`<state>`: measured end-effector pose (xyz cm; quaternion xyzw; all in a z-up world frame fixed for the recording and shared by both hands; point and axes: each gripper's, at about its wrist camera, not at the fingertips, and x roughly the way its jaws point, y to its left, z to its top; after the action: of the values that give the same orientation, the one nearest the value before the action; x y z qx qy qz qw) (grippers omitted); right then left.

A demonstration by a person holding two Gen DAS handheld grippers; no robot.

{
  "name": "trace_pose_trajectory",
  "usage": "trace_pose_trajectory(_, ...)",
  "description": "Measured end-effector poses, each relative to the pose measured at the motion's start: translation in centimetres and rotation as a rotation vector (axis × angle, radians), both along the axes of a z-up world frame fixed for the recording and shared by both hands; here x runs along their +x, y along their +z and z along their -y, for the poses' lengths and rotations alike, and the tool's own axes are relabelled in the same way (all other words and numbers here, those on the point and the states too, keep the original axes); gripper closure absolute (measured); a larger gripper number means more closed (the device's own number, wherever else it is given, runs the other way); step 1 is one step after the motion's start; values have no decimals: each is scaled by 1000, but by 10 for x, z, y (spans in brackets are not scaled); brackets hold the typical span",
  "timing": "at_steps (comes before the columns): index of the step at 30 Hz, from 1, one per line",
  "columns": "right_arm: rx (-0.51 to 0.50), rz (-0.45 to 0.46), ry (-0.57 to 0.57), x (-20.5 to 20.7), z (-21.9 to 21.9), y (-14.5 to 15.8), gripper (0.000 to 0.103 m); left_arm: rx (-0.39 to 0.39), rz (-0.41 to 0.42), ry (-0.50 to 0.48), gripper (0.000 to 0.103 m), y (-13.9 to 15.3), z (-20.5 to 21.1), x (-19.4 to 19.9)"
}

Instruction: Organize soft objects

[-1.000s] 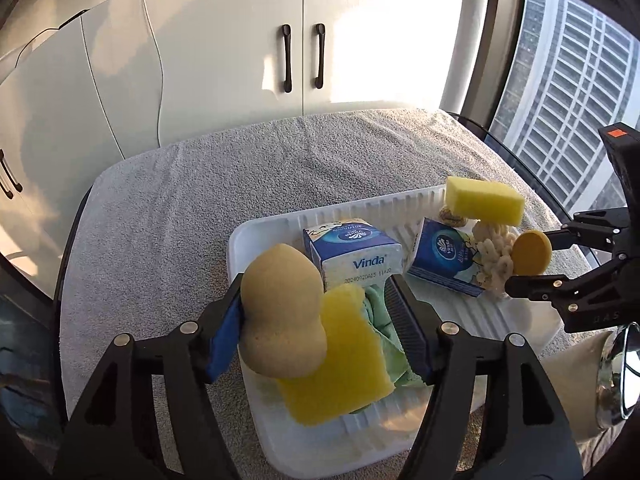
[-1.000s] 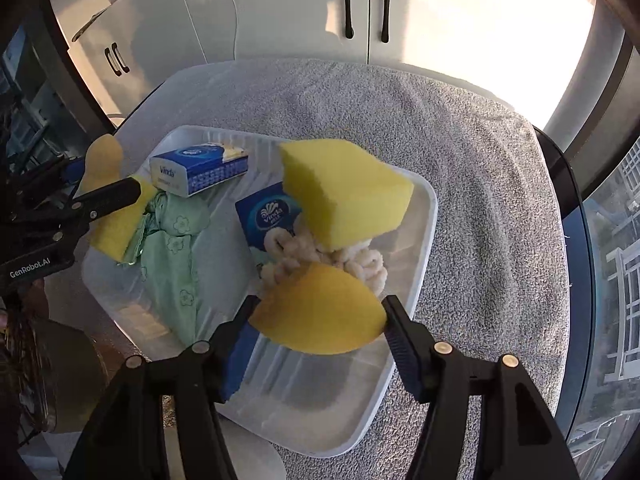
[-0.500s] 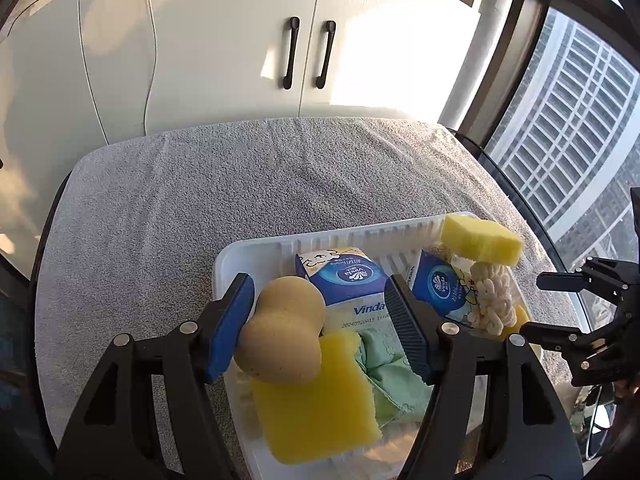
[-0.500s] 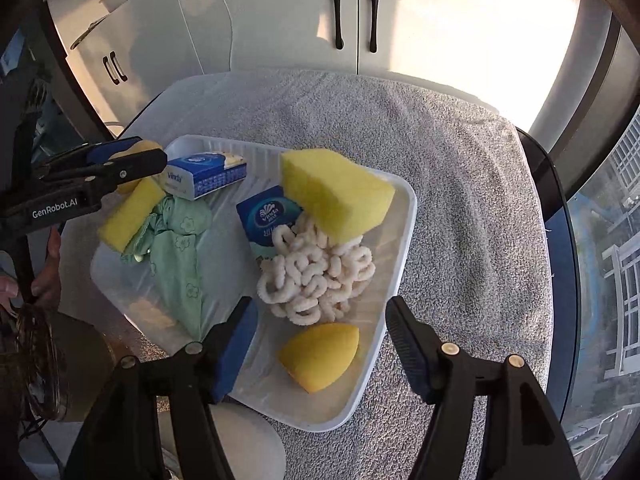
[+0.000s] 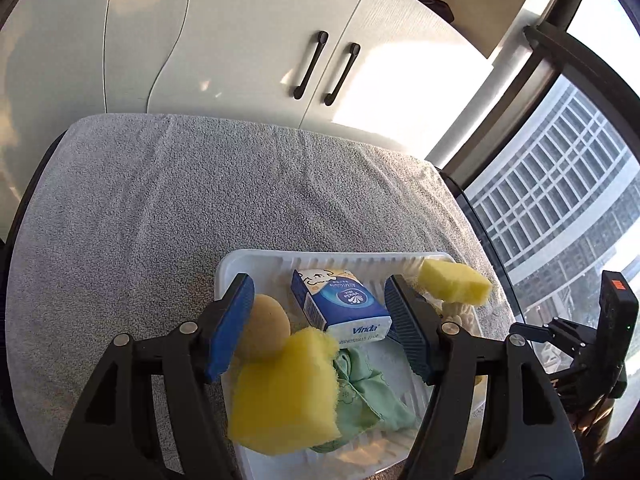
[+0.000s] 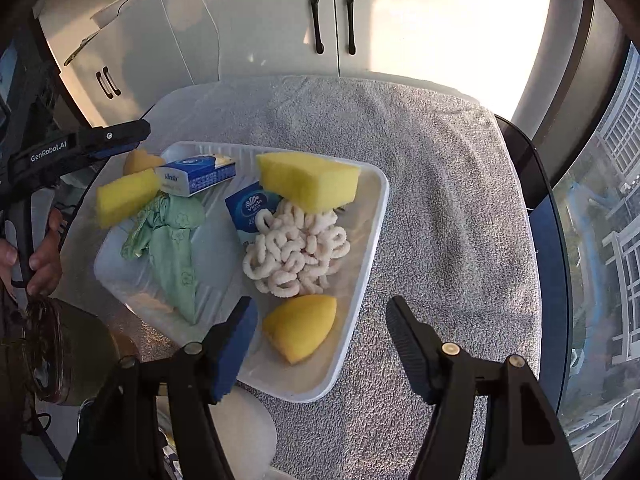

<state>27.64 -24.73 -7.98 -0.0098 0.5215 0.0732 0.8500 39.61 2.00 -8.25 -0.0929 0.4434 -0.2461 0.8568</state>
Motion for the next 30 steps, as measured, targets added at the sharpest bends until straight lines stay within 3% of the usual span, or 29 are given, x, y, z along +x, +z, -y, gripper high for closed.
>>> trace_pose_trajectory(6,4,11,-17,-4,1,3,33,22,24,21,37,5,-3,-9)
trace_pose_trajectory(10,-23,48,-56,-9,6,11,33,64,107,93,37,22,-14,-26)
trace_pose_trajectory(15,14,77,-128,-20,25,22,33,112,212,155,37,46,-28,-56)
trace_pose_trajectory(17,9,96,-163,-27,32,27,33,162,273,213,37,57,-33,-74)
trace_pose_trajectory(20,-4,144,-212,-46,42,34,20,218,368,293,36,69,-41,-107)
trace_pose_trajectory(23,-20,176,-266,-70,50,38,15,268,426,357,23,74,-52,-139)
trace_pose_trajectory(26,-36,193,-316,-95,59,39,12,299,447,417,22,72,-66,-167)
trace_pose_trajectory(30,-70,204,-360,-132,64,38,7,323,400,445,22,61,-84,-200)
